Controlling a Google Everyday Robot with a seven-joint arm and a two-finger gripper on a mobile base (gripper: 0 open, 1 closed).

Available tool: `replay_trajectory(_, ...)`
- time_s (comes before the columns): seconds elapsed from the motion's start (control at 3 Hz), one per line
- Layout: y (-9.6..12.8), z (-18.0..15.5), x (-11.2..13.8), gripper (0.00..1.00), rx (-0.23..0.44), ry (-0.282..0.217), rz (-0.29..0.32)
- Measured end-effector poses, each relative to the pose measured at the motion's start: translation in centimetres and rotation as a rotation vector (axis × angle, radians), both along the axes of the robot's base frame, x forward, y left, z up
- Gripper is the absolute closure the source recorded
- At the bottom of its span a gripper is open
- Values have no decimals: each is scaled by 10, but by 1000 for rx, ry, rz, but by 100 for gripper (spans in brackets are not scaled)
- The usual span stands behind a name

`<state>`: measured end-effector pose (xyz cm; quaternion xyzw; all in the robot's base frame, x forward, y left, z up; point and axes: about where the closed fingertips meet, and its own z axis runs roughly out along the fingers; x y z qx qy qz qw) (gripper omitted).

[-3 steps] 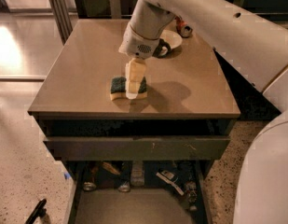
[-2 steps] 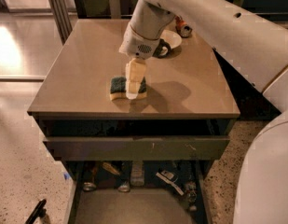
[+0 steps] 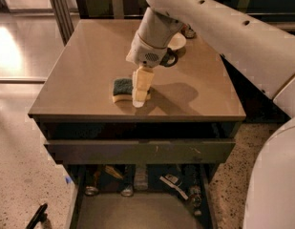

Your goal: Place sponge into middle drawer

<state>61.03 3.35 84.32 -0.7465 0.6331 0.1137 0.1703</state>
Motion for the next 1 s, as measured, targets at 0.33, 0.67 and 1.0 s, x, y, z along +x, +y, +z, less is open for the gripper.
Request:
replay_trajectory(0.33, 0, 0, 0, 5, 0, 0, 0)
replay_trajectory(0.67, 0, 0, 0, 11, 0, 0, 0)
replay_trajectory(1.0, 5, -3, 0, 13, 7, 4, 7)
